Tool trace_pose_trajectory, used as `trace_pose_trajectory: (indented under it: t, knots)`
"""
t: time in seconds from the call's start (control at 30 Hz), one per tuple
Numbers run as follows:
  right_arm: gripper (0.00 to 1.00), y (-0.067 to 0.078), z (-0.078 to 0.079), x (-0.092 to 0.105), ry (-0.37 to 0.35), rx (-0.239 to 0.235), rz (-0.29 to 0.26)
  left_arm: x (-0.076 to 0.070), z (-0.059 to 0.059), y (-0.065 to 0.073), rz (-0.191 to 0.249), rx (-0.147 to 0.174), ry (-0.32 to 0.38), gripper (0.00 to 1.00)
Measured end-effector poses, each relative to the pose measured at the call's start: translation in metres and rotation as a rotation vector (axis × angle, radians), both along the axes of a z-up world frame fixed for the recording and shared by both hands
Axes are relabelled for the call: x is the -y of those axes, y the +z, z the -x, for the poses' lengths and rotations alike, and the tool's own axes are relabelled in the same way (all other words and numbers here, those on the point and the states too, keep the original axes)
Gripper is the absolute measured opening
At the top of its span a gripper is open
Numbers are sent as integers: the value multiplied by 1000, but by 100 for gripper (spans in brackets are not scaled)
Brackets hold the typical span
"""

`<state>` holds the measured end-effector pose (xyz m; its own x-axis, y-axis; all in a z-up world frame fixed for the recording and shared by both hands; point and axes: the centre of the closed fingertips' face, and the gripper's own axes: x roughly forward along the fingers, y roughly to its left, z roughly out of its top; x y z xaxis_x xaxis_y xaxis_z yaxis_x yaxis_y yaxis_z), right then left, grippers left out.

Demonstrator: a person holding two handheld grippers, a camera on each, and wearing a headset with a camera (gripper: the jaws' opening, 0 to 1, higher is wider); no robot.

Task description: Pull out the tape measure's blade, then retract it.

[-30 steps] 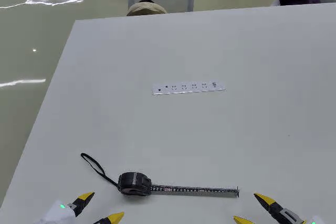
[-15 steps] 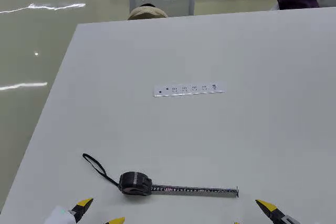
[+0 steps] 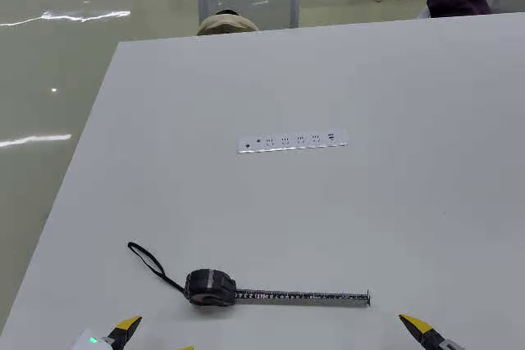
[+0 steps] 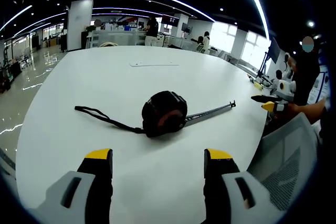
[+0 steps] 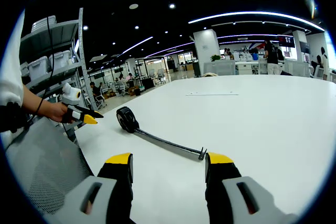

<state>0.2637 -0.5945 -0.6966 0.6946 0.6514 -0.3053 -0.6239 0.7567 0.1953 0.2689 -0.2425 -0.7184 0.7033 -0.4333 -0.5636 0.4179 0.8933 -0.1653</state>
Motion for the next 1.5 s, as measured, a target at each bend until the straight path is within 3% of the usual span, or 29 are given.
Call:
trace_pose_trajectory:
  t: [0.6, 1.03, 1.43, 1.5]
  knots:
    - [60, 0, 6, 1, -9, -6, -9, 2, 4, 0, 15, -5, -6, 77]
    - [59, 0, 7, -1, -3, -10, -10, 1, 5, -3, 7, -14, -11, 77]
    - [59, 0, 6, -2, -3, -14, -11, 3, 1, -2, 13, -13, -11, 76]
    - [59, 1, 5, -3, 0, -14, -9, 3, -2, 0, 32, -9, 5, 76]
